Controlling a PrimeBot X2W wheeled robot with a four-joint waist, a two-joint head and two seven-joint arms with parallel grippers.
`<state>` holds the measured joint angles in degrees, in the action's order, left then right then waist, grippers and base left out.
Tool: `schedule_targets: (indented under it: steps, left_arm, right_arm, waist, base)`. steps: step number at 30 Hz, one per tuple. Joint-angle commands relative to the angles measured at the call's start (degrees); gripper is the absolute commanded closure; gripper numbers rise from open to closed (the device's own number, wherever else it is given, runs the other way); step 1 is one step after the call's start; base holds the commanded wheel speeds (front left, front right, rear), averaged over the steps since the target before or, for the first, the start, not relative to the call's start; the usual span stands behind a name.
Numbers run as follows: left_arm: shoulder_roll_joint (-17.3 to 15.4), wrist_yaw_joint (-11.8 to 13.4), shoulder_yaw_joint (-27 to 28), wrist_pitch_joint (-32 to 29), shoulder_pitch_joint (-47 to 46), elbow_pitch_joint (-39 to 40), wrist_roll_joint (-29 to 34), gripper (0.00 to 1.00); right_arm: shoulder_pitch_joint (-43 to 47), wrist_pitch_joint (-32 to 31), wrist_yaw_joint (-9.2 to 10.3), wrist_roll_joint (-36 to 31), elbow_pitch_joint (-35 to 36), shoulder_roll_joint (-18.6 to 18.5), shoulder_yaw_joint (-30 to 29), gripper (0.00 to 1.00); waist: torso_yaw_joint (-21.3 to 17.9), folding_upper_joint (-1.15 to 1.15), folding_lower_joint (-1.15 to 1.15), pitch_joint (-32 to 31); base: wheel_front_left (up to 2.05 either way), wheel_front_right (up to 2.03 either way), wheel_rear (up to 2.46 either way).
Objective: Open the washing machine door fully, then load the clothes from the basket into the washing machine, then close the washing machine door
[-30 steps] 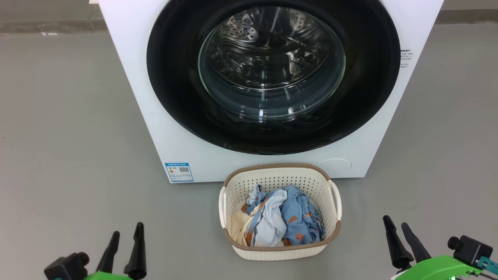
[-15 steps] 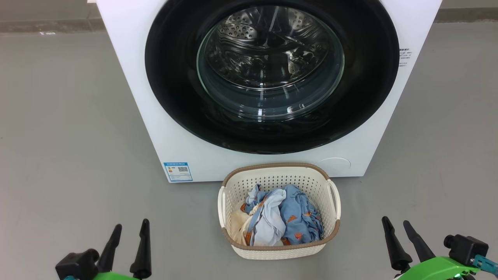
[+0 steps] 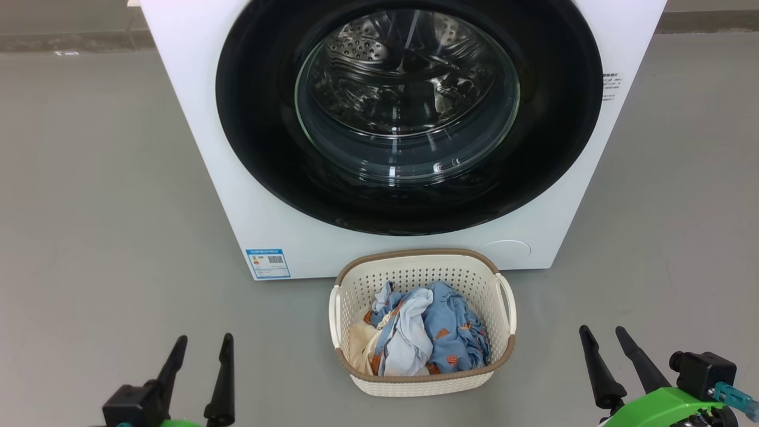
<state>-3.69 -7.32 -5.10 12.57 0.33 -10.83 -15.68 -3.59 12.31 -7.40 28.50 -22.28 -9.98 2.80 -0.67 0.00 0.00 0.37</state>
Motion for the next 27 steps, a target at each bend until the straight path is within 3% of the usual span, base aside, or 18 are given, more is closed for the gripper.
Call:
schedule_targets:
  steps: [1,11,27]
  left_arm:
    - [-1.0,-0.1,1.5,0.9,-0.7,1.9,1.7,0.00]
    - [-1.2,-0.2,1.3,2.4,-0.7,1.9,6.8,0.00]
    - [-1.3,-0.2,2.0,2.4,-1.0,1.1,6.6,0.00]
  right_arm:
    - [-1.9,1.1,-0.08,-1.6,1.2,-1.2,1.4,0.00]
    - [-1.5,2.7,-0.09,-7.1,1.3,-1.9,0.8,0.00]
    - [-0.7,2.7,-0.09,-8.1,1.3,-1.7,-0.8,0.00]
  waist:
    - [0.0,0.00,0.00,0.0]
    - [0.1,0.00,0.00,-0.2]
    - [-0.2,0.00,0.00,-0.1]
  base:
    - [0.00,0.00,0.00]
    - [0.00,0.00,0.00]
    - [0.00,0.00,0.00]
